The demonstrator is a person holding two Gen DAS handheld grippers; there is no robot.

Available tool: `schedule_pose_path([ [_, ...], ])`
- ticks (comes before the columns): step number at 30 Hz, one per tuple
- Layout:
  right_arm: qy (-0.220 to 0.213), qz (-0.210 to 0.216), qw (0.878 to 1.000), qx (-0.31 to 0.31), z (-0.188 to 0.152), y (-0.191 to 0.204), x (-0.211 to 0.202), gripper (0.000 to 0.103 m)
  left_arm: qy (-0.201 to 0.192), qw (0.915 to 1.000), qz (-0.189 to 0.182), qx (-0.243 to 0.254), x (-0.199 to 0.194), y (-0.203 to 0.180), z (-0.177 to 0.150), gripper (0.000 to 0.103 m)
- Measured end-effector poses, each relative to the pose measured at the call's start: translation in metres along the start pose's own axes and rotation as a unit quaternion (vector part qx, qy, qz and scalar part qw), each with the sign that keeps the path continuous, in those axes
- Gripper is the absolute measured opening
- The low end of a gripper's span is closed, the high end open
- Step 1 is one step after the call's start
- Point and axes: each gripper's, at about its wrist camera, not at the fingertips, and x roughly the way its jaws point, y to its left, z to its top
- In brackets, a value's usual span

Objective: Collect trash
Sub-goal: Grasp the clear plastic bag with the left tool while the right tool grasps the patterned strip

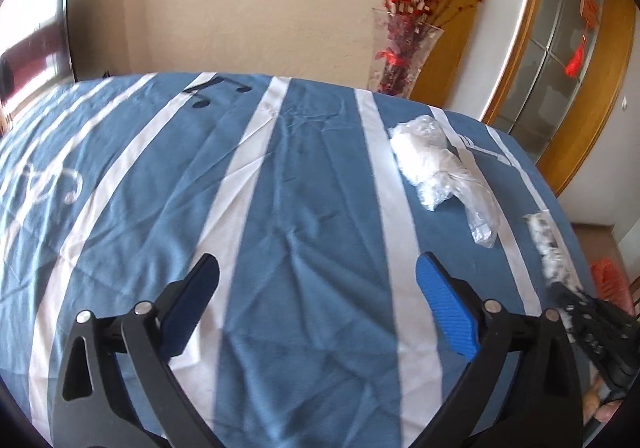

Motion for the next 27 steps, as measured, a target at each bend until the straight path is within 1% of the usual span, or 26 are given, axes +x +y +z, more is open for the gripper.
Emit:
schedule_pose_path([
  [2,-0.004,-0.013,1.000,0.012,-0.002,-0.016,-0.004,0.016,0.001,0.9999,0.001,0.016,0.006,-0.014,0.004,0.098],
  [4,-0.004,-0.024,0.999,0.031,-0.004,-0.034,-0.007,0.016,0.005,0.9997,-0.009,0.022,0.016,-0.028,0.011,0.098],
  [7,-0.003,-0.032,0.998,0.053,-0.006,-0.053,-0.009,0.016,0.014,0.9994,-0.027,0.018,0.029,-0.044,0.023,0.098],
  [9,-0.005,-0.034,0.997,0.066,-0.008,-0.062,-0.011,0.016,0.010,0.9994,-0.031,0.015,0.038,-0.056,0.035,0.098],
  [12,-0.009,-0.036,0.996,0.077,-0.010,-0.069,-0.012,0.016,0.006,0.9993,-0.036,0.010,0.052,-0.071,0.050,0.098],
  [15,-0.015,-0.038,0.996,0.077,-0.010,-0.069,-0.014,0.016,0.017,0.9995,-0.028,0.004,0.070,-0.080,0.063,0.098],
  [18,-0.015,-0.040,0.996,0.076,-0.011,-0.070,-0.016,0.016,0.028,0.9995,-0.014,0.000,0.085,-0.083,0.069,0.098],
  [21,-0.011,-0.035,0.997,0.074,-0.011,-0.068,-0.016,0.016,0.038,0.9992,-0.015,-0.004,0.096,-0.085,0.069,0.097],
  [22,-0.009,-0.033,0.997,0.073,-0.011,-0.068,-0.015,0.016,0.042,0.9990,-0.017,-0.006,0.099,-0.086,0.068,0.095],
  [24,-0.004,-0.030,0.997,0.072,-0.011,-0.067,-0.013,0.016,0.051,0.9984,-0.024,-0.008,0.104,-0.088,0.067,0.089],
  [25,-0.002,-0.028,0.997,0.071,-0.011,-0.067,-0.012,0.016,0.055,0.9981,-0.026,-0.009,0.105,-0.088,0.066,0.083],
  [26,0.000,-0.028,0.997,0.071,-0.011,-0.067,-0.012,0.016,0.059,0.9978,-0.028,-0.009,0.108,-0.090,0.065,0.080],
  [27,0.000,-0.028,0.997,0.071,-0.012,-0.066,-0.012,0.016,0.055,0.9982,-0.024,-0.005,0.108,-0.092,0.064,0.078],
])
